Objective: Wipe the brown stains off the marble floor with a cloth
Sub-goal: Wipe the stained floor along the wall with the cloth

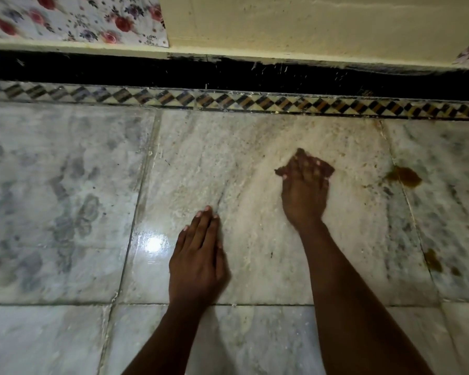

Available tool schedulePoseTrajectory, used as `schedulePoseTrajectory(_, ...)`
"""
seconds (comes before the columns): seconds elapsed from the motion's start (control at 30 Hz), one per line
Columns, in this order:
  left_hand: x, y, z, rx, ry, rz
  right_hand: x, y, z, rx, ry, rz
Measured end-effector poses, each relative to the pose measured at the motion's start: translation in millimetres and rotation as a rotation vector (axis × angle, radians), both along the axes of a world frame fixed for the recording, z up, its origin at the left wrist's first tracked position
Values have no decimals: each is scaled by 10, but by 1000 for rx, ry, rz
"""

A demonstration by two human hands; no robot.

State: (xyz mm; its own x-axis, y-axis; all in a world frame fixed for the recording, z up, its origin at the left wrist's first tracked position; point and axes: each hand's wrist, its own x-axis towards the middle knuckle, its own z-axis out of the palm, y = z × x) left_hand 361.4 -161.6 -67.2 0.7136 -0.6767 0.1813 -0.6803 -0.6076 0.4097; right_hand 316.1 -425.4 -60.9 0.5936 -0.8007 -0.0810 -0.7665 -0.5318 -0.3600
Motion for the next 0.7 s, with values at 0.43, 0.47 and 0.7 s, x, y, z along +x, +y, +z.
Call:
schedulePoseTrajectory(0.43,426,1077,119,99,-36,457,63,1945,318,383,-384,796)
schedulePoseTrajectory(0.47,475,1276,72,127,-36,550,234,2118,240,292,-330,924)
schedulePoseTrajectory(0.7,488,1448,-29,157,5,688,1870,2247,64,-85,-226,1260)
